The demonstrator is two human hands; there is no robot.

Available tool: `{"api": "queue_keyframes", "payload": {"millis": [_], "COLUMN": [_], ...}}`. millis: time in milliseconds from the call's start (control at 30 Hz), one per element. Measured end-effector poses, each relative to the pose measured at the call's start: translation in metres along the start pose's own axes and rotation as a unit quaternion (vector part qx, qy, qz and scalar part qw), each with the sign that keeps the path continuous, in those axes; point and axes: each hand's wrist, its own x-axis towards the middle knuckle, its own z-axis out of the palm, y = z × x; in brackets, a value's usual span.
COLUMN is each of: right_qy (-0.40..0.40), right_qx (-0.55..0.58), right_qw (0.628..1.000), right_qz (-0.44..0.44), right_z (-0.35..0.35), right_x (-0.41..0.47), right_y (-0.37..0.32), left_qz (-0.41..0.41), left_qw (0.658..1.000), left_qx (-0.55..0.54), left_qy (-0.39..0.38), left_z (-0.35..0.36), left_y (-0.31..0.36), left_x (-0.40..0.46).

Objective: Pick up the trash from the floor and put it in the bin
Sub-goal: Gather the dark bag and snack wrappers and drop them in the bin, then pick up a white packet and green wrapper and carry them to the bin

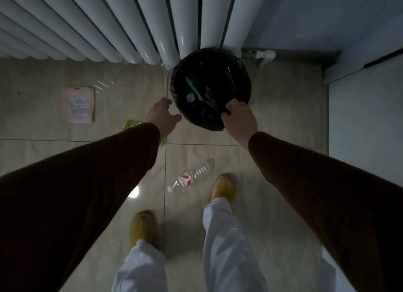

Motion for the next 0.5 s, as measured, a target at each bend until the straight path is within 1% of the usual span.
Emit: {"api": "queue_keyframes", "payload": {"millis": [133, 200, 267, 400, 500], "right_qy": [0.012, 0.020, 0.010, -0.028, -0.036], "right_qx": [0.000, -0.009, -0.019, -0.024, -0.036], "right_qw": [1.000, 1.000, 1.000, 0.999, 0.998], "right_qz": [-0.015, -0.016, -0.010, -0.010, -0.044], "right_z": [0.041, 0.069, 0.102, 0.165, 0.204], "right_x": [-0.054, -0.085, -0.120, -0.186, -0.229], "right_y": [-0.031, -0.046, -0.063, -0.098, -0.122], "left_qz": [0.058, 0.085, 0.106, 0.133, 0.121], "left_qw": [0.995, 0.990, 0.982, 0.963, 0.957], "left_qx": [0.075, 0.111, 0.156, 0.230, 0.255], "left_qy": [-0.014, -0.019, -0.026, -0.055, -0.066], "left_z": [-0.034, -0.052, -0.072, -0.112, -0.131], "left_y": [-0.063, -0.103, -0.150, -0.230, -0.275], "left_x": [-0.032, -0.053, -0.076, -0.119, -0.143]}}
